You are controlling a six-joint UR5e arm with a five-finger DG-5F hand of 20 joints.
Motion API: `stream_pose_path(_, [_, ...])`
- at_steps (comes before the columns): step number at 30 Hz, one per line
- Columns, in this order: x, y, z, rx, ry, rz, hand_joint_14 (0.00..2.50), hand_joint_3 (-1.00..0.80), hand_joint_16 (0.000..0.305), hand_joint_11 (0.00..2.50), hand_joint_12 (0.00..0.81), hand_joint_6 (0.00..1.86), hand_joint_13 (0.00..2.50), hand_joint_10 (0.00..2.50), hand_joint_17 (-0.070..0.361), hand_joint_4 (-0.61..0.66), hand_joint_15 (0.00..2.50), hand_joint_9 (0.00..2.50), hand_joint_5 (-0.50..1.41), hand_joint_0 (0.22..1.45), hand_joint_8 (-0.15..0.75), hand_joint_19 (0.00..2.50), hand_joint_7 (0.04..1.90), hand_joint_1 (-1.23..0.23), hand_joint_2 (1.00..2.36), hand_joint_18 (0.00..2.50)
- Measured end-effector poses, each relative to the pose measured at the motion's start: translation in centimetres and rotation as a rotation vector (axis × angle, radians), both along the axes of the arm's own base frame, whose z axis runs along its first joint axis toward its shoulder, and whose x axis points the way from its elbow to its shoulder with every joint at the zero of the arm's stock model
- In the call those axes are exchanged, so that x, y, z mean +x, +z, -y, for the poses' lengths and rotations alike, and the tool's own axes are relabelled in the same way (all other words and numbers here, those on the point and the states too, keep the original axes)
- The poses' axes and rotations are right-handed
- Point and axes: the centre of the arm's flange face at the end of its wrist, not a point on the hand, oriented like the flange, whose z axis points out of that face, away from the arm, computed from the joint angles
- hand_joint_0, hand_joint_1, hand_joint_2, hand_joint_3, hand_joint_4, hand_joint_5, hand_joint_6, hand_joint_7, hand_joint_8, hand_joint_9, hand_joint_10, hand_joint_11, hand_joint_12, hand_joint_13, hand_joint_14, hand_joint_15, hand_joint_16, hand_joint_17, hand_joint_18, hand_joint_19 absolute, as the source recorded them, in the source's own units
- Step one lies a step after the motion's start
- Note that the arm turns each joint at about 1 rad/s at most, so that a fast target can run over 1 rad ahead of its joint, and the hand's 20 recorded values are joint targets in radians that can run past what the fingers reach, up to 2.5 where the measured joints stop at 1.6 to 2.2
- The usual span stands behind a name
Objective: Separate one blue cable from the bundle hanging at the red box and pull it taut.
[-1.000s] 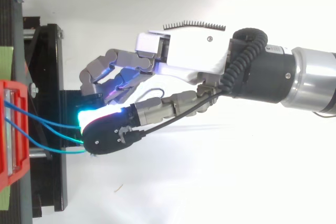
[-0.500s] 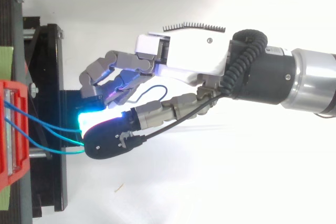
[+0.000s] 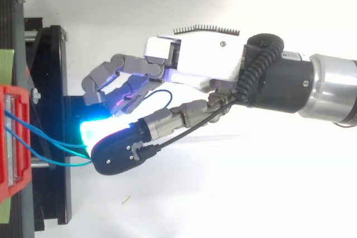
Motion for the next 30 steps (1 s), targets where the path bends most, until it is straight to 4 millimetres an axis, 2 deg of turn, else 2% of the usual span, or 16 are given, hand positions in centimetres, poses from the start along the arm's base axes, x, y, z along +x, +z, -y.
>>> stream_pose_path(6, [-0.01, -0.02, -0.07, 0.021, 0.000, 0.002, 0.01, -0.20, 0.048, 0.61, 0.368, 0.91, 0.70, 0.02, 0.107, -0.29, 0.30, 0.82, -0.16, 0.67, 0.279, 0.32, 1.38, -0.85, 1.02, 0.76])
stream_pose_path(12, [0.00, -0.04, -0.28, 0.025, 0.002, 0.002, 0.01, -0.13, 0.047, 0.63, 0.367, 0.92, 0.72, 0.02, 0.106, -0.40, 0.30, 0.90, -0.15, 0.69, 0.272, 0.32, 1.44, -0.86, 1.02, 0.77])
stream_pose_path(16, [0.01, -0.05, -0.38, 0.030, 0.002, 0.003, 0.01, -0.13, 0.046, 0.69, 0.364, 0.93, 0.73, 0.02, 0.104, -0.35, 0.30, 0.96, -0.16, 0.71, 0.277, 0.33, 1.46, -0.85, 1.02, 0.78])
stream_pose_path(26, [-0.34, -0.80, -0.43, 0.087, 0.000, -0.001, 0.01, -0.21, 0.044, 0.81, 0.364, 0.95, 0.76, 0.02, 0.098, -0.31, 0.32, 1.00, -0.18, 0.73, 0.281, 0.31, 1.36, -0.80, 1.02, 0.77])
stream_pose_path(30, [-0.36, -0.93, -0.43, 0.108, 0.001, 0.006, 0.01, -0.22, 0.043, 0.93, 0.361, 0.95, 0.77, 0.02, 0.097, -0.31, 0.35, 1.02, -0.18, 0.73, 0.288, 0.31, 1.35, -0.80, 1.01, 0.77])
